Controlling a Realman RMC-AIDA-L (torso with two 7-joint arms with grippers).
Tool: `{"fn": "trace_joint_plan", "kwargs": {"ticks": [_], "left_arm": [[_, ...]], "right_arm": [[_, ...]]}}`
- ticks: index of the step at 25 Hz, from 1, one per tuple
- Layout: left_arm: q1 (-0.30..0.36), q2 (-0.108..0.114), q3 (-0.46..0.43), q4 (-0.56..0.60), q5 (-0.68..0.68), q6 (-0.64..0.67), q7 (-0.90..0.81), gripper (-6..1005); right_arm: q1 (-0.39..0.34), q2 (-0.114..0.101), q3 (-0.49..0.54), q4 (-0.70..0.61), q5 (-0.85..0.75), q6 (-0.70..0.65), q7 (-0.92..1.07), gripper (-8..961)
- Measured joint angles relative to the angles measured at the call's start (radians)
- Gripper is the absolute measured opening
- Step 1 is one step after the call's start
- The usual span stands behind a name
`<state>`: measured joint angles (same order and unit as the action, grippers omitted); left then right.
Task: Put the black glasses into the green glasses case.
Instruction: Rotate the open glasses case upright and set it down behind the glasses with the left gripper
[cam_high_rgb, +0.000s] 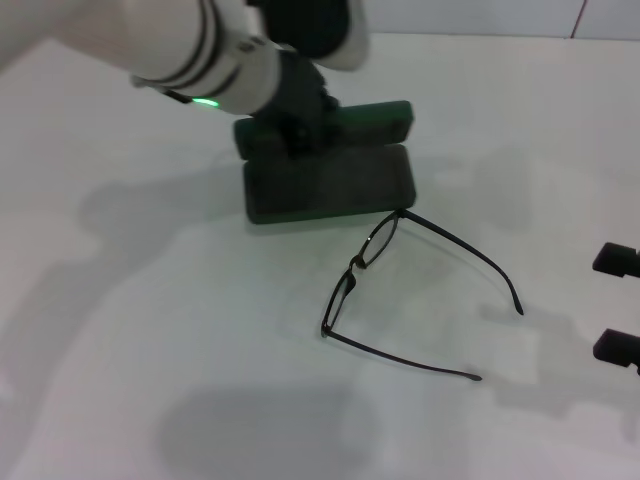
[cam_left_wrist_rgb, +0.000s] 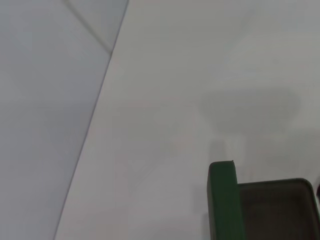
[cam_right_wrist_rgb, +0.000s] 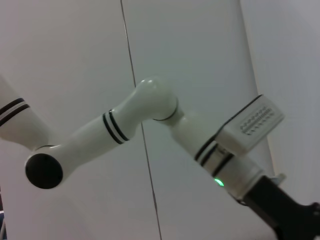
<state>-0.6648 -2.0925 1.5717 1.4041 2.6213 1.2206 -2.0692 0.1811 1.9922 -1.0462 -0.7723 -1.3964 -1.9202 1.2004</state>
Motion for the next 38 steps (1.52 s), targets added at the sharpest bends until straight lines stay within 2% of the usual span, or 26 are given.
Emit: {"fn": "trace_joint_plan", "kwargs": {"ticks": [1, 4, 12, 26, 38], "left_arm": [[0.0, 0.0, 0.0, 0.0, 0.0, 0.0, 0.0, 199], [-0.027, -0.002, 0.074, -0.042, -0.003, -0.075, -0.002, 199], [-0.058, -0.004, 0.134, -0.086, -0.004, -0.152, -0.003, 203], [-0.073, -0.004, 0.193, -0.178, -0.027, -0.21, 0.005, 232], [-0.078, -0.006, 0.217, -0.195, -0.032, -0.212, -0.003, 256]], "right_arm": [[-0.005, 0.0, 0.0, 0.007, 0.0, -0.002, 0.0, 750], [-0.019, 0.001, -0.001, 0.02, -0.005, -0.01, -0.002, 750], [-0.023, -0.001, 0.007, 0.037, -0.01, -0.011, -0.015, 750], [-0.017, -0.003, 0.035, 0.047, -0.006, -0.016, -0.017, 751], [-0.012, -0.003, 0.046, 0.047, -0.006, -0.011, -0.018, 750]]}}
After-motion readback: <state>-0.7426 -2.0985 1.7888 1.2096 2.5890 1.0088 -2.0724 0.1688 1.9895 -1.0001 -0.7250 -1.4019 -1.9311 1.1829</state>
